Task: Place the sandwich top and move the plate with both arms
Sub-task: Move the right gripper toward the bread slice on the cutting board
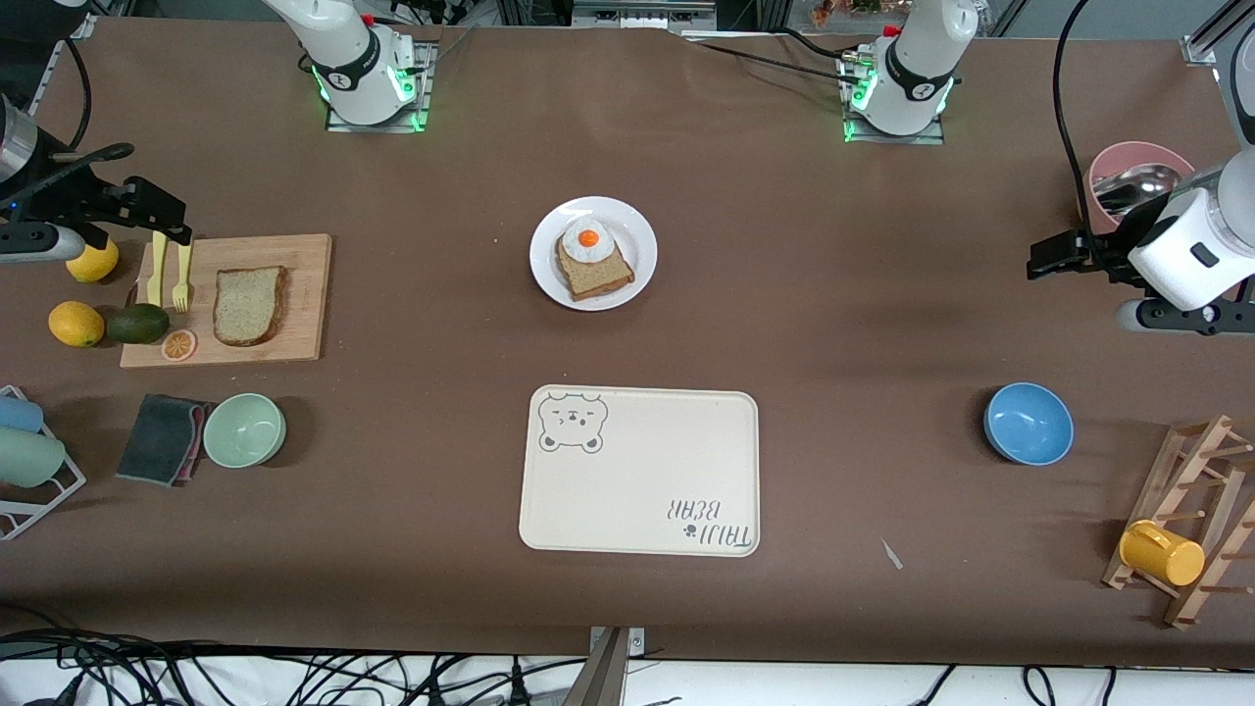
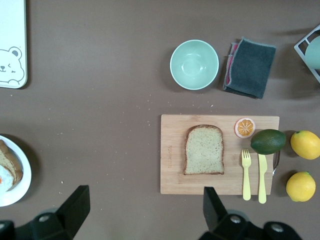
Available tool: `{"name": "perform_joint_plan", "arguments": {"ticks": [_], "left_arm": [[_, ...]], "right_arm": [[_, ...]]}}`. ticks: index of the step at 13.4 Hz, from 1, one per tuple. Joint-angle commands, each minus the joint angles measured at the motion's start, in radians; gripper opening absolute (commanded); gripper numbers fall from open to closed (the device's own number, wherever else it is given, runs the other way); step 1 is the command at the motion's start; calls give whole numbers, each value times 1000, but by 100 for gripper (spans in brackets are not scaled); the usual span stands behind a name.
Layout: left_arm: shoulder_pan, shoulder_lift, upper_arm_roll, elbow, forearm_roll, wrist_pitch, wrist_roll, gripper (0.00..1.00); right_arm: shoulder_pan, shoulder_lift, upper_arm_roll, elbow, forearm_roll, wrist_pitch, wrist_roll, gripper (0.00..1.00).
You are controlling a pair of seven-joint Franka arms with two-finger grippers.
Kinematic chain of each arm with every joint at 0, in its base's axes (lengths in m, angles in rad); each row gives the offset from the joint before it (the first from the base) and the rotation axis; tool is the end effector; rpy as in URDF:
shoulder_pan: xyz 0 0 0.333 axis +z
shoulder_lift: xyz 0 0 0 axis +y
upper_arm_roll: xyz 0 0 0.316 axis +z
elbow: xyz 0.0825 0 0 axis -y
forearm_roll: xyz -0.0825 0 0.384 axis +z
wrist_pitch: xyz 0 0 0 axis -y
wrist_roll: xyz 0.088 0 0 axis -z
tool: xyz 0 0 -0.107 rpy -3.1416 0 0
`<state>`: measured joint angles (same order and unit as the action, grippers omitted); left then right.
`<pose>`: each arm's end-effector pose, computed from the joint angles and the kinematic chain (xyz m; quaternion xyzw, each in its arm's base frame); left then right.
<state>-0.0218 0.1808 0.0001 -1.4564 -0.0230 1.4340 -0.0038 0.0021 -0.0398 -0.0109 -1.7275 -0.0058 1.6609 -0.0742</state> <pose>0.5910 -0.0155 0.5633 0.9947 -0.0093 -0.1016 0.0102 0.5459 -0.0055 0.5799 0.9994 0.0330 -0.0135 0.0021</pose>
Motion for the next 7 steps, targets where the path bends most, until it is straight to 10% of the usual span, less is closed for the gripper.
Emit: {"name": "perform_joint_plan", "arguments": {"ticks": [1,7], "left_arm": [[6,11,-3,25,-8,-9,2,100],[16,22,1,28,-8,-6,4,100]], "right_arm": [[-19,5,19,12,-3,2,14,100],[-19,5,19,16,-5,0,13,100]]}}
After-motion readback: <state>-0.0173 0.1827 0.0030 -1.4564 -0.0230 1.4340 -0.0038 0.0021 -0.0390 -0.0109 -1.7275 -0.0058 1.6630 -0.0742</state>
